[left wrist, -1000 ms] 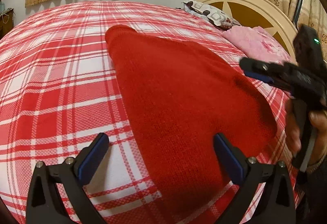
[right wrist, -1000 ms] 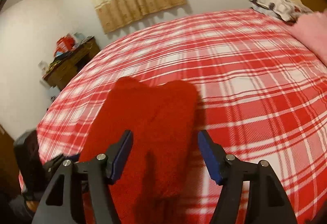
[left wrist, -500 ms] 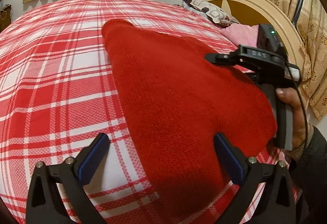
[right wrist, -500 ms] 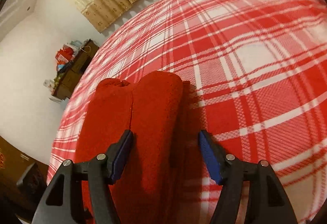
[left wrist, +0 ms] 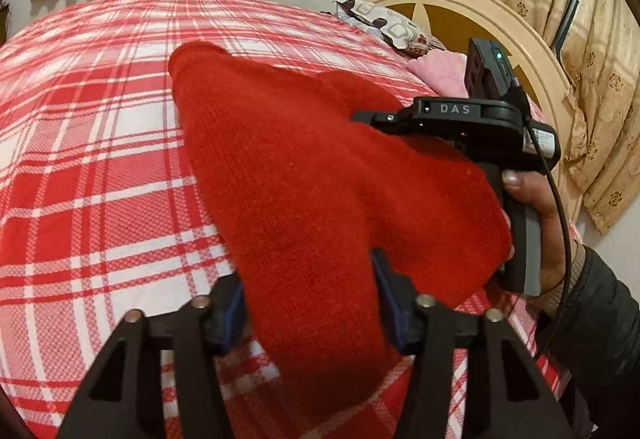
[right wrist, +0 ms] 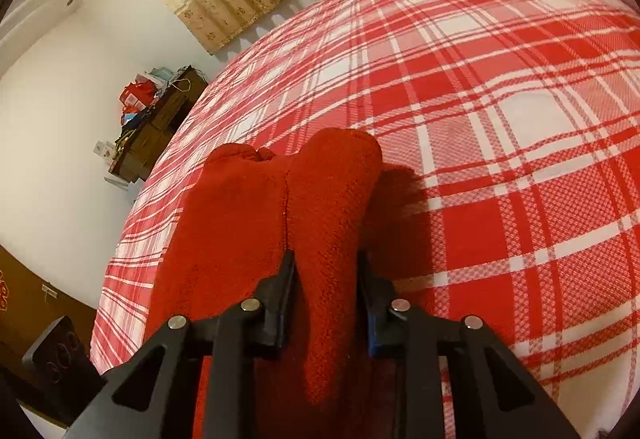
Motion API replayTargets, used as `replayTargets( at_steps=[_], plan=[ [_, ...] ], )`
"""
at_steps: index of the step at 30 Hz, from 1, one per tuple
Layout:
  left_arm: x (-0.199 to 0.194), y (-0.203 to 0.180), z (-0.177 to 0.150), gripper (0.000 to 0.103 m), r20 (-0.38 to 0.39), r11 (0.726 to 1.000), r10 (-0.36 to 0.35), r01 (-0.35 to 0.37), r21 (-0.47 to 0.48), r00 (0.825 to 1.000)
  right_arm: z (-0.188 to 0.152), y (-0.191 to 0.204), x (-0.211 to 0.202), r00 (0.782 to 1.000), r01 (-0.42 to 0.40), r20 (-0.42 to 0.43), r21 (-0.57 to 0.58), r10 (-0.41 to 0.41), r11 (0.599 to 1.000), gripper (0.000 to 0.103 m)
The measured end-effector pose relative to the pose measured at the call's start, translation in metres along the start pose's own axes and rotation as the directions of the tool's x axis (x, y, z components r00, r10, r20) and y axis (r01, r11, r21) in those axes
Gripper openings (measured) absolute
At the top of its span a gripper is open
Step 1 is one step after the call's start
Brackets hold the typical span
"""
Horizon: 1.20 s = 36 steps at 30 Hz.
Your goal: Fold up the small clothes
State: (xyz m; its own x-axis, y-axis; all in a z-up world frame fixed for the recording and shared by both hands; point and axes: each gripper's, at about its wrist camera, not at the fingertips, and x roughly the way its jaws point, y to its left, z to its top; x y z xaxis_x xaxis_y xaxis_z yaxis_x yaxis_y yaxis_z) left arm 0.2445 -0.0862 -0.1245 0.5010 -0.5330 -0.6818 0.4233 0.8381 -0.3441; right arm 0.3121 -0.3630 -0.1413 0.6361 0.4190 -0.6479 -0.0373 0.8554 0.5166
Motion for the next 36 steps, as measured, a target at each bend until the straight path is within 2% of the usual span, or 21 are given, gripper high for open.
replayTargets(
  at_steps=[2,6,20,36],
  plan=[
    [-0.005,0.000,0.001,0.045,0.001,1.000,0.007,-0.007,0.008,1.000,0.000,0.004,-0.004,1.000,-0.011,0.013,0.003,0.011,1.000,0.027],
    [-0.017,-0.001,0.003,0.042,-0.004,1.000,0.002,-0.002,-0.001,1.000,-0.003,0.012,-0.013,0.999,-0.037,0.031,0.003,0.037,0.999,0.027],
    [-0.074,0.008,-0.013,0.039,0.020,0.998,0.056,-0.056,0.002,0.998,-0.037,0.074,-0.013,0.991,-0.135,-0.002,-0.040,0.135,0.990,0.026],
    [-0.152,0.045,-0.052,0.039,0.080,0.981,0.185,-0.179,-0.072,0.979,-0.066,0.172,0.024,0.959,-0.280,-0.074,-0.117,0.272,0.953,0.026]
  ],
)
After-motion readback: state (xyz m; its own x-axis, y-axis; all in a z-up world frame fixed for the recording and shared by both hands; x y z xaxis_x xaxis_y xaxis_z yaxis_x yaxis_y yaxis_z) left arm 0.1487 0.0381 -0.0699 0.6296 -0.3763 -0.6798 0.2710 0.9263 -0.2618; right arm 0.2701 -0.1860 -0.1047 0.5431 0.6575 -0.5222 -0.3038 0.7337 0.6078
